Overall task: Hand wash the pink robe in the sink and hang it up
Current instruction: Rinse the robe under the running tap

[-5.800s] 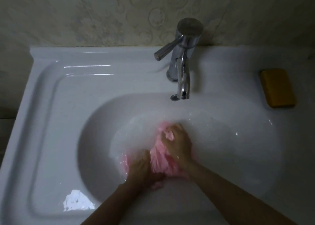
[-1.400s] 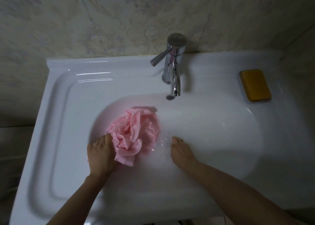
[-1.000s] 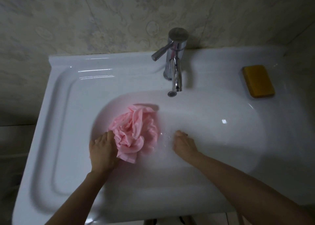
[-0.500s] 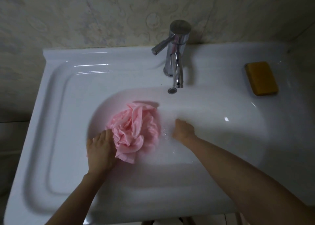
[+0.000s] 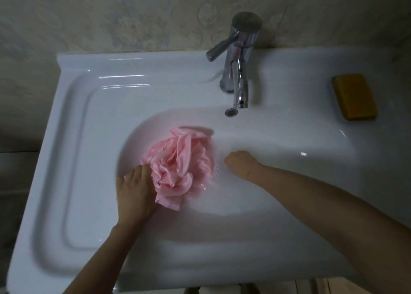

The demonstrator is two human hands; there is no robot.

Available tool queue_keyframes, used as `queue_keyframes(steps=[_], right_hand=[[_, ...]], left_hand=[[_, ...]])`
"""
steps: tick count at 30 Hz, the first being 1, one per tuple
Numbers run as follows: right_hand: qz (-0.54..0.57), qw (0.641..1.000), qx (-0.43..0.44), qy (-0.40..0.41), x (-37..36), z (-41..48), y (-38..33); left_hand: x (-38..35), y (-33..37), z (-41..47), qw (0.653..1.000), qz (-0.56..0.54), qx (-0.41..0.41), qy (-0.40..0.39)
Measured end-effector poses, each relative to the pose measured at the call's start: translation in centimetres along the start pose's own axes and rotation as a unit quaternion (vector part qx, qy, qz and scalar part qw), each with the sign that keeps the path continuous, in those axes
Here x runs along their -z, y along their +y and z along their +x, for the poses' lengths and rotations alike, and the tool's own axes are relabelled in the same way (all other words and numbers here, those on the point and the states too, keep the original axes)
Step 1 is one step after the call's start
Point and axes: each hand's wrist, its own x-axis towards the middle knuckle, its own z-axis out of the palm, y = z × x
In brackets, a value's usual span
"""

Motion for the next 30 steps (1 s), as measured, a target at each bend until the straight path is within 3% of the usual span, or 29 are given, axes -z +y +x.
queue_keyframes(steps=[4, 8, 12, 22, 25, 30], right_hand=[[-0.073, 0.995, 0.069, 0.014, -0.6, -0.4, 0.2], [0.026, 0.996, 0.033, 0.076, -1.2, -1.0, 0.4], [0.158, 0.986, 0.034, 0.042, -2.4, -2.2, 1.3], [0.208, 0.964, 0.047, 0.160, -4.1, -3.6, 1.3], [0.202, 0.966, 0.068, 0.148, -4.3, -3.5, 1.2], [0.227, 0.958, 0.033, 0.170, -4.4, -3.6, 1.0]], left_hand=[[0.0, 0.1, 0.1, 1.000, 0.005, -0.001, 0.003], [0.3, 0.3, 0.1, 1.000, 0.001, 0.003, 0.009], [0.0, 0.2, 0.0, 1.000, 0.002, 0.003, -0.001], [0.0, 0.1, 0.0, 1.000, -0.001, 0.003, -0.029], [0.1, 0.2, -0.1, 1.000, -0.008, -0.006, -0.015], [-0.1, 0.1, 0.0, 1.000, 0.003, -0.001, -0.014]])
